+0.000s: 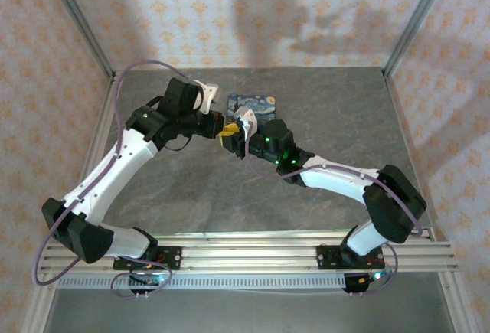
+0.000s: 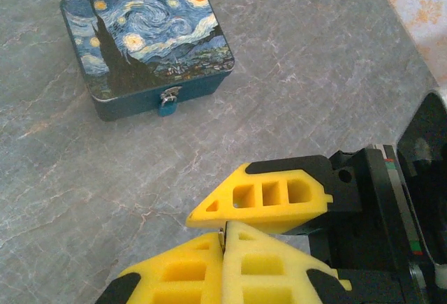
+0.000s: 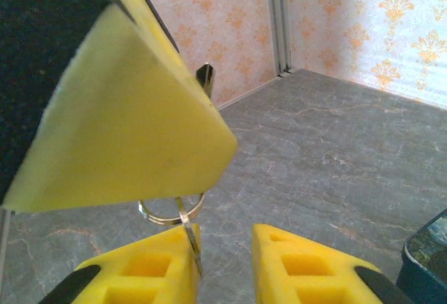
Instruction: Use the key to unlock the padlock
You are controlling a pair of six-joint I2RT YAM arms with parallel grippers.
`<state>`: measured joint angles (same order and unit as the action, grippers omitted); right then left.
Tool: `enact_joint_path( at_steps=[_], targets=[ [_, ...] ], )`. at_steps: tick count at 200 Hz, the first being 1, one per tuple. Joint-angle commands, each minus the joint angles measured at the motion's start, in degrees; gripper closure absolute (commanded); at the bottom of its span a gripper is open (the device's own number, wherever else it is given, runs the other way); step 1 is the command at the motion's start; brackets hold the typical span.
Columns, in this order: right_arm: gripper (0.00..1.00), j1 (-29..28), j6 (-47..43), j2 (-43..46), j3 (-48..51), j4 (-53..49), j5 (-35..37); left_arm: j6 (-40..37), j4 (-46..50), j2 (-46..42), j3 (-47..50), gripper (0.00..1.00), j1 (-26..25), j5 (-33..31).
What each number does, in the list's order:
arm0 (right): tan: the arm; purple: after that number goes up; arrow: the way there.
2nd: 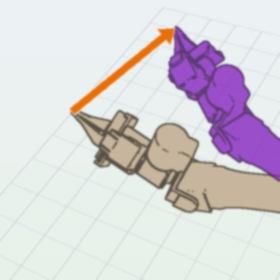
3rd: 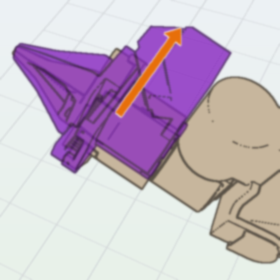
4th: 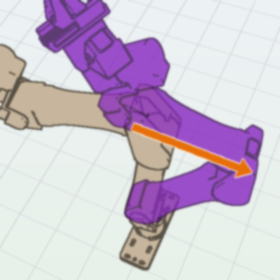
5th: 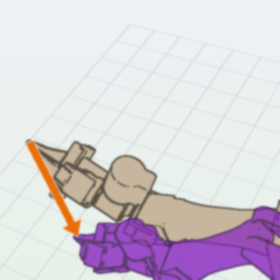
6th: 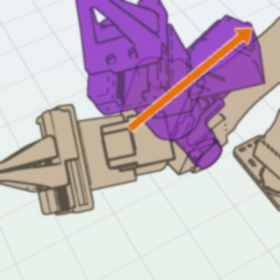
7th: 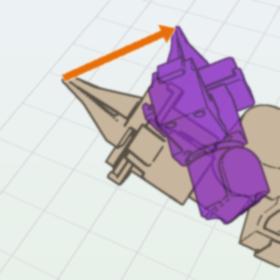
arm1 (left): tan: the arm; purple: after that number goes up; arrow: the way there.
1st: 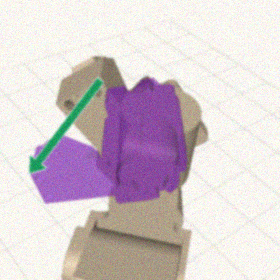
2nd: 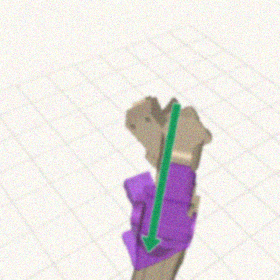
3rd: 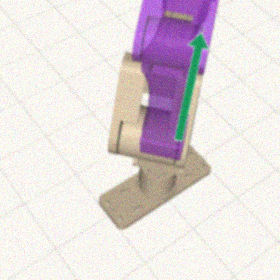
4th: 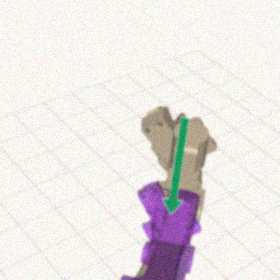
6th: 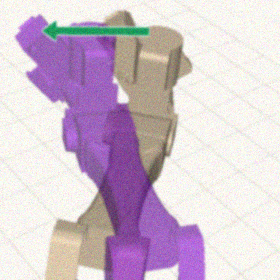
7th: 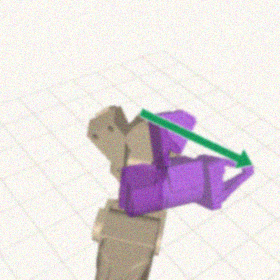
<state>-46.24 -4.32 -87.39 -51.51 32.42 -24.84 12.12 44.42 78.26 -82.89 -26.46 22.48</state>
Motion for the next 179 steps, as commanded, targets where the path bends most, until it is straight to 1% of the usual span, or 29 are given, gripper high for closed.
enact_joint_path(
  at_steps=[1,22,46,102,130,136,142,143,145,151,167,179],
  targets=[
    [0.78,-0.3,-2.4,1.2,-1.1,2.4,-0.8,-0.5,2.0,-1.7,-1.3,1.0,0.5,1.4],
    [0.9,-0.3,-3.8,1.8,-0.7,1.8,-0.6,-0.7,2.3,-2.0,-1.1,1.0,0.5,1.2],
    [1.0,-0.3,-6.4,2.7,-0.4,0.5,-0.1,-0.9,2.3,-2.6,-0.8,1.0,0.6,1.2],
    [1.0,-0.3,-13.3,4.9,-0.4,-3.6,1.5,-1.0,2.8,-4.1,0.6,1.0,0.7,0.4],
    [1.0,-0.3,-21.0,5.5,-2.1,-10.7,3.4,0.2,2.3,-5.3,2.4,1.0,1.6,0.9],
    [1.0,-0.3,-23.4,5.5,-2.5,-12.4,4.0,0.9,2.0,-5.7,3.0,0.94,2.0,1.1],
    [1.0,-0.3,-25.9,5.6,-3.0,-14.2,4.7,1.5,1.7,-6.2,3.6,0.82,2.4,1.2],
    [1.0,-0.3,-26.3,5.7,-3.1,-14.4,4.7,1.7,1.6,-6.2,3.8,0.77,2.5,1.3],
    [1.0,-0.3,-26.7,5.7,-3.1,-14.6,4.9,1.9,1.5,-6.4,4.0,0.73,2.6,1.4],
    [1.0,-0.3,-29.3,5.7,-3.4,-15.8,5.6,2.5,1.2,-7.1,4.7,0.64,3.1,1.6],
    [1.0,-0.3,-34.1,5.7,-4.1,-18.2,6.1,2.9,0.3,-9.4,6.6,0.51,4.5,2.7],
    [1.0,-0.3,-37.7,5.5,-5.4,-21.2,5.4,2.7,-0.3,-11.4,8.2,0.46,6.1,3.3]
  ],
)
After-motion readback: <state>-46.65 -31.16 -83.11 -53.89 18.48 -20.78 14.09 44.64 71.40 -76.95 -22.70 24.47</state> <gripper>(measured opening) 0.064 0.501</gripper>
